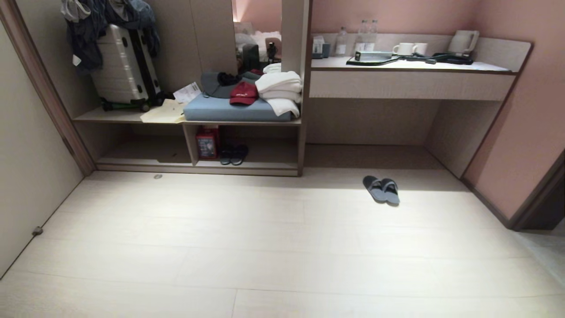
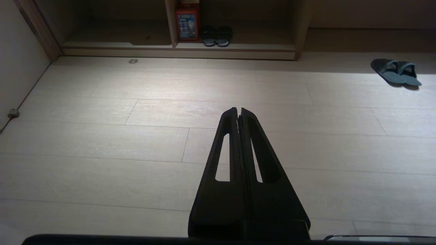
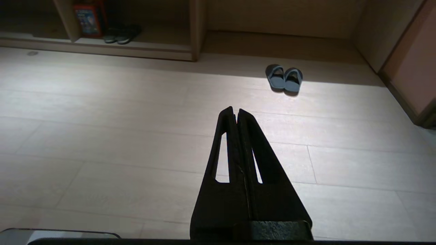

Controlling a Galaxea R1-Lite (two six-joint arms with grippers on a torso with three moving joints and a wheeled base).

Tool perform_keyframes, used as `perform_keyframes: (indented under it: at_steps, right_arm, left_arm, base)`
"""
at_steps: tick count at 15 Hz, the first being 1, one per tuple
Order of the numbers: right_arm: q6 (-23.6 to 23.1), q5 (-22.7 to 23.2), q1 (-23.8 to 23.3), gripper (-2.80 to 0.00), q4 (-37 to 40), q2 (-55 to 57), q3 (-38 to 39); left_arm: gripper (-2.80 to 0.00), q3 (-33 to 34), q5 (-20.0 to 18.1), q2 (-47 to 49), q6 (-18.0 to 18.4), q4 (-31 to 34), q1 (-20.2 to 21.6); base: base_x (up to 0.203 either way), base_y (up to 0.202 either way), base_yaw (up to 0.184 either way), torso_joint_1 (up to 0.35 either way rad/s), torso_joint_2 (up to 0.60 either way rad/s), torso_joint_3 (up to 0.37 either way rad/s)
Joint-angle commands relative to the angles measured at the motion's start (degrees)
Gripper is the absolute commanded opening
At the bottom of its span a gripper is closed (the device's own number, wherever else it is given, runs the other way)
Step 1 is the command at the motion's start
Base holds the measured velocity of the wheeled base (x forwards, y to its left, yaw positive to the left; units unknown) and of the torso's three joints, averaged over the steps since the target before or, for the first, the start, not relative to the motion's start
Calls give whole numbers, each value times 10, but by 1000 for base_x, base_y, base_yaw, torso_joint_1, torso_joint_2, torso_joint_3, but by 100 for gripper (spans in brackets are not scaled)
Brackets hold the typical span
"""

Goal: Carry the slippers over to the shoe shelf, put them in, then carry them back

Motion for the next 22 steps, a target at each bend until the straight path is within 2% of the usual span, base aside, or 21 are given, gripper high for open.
perform_keyframes:
  at_steps: [1,6,22]
  right_arm:
    - [0,0,0,-280,-1,0,1]
    - [0,0,0,-280,-1,0,1]
    - [1,-1,0,-280,0,0,1]
  left_arm:
    - [-280,0,0,0,0,0,0]
    - [-280,0,0,0,1,0,1]
    - [-280,0,0,0,2,0,1]
  base:
    - [-196,0,-1,2,5,2]
    - [-176,0,2,0,0,1]
    - [0,0,0,0,0,0]
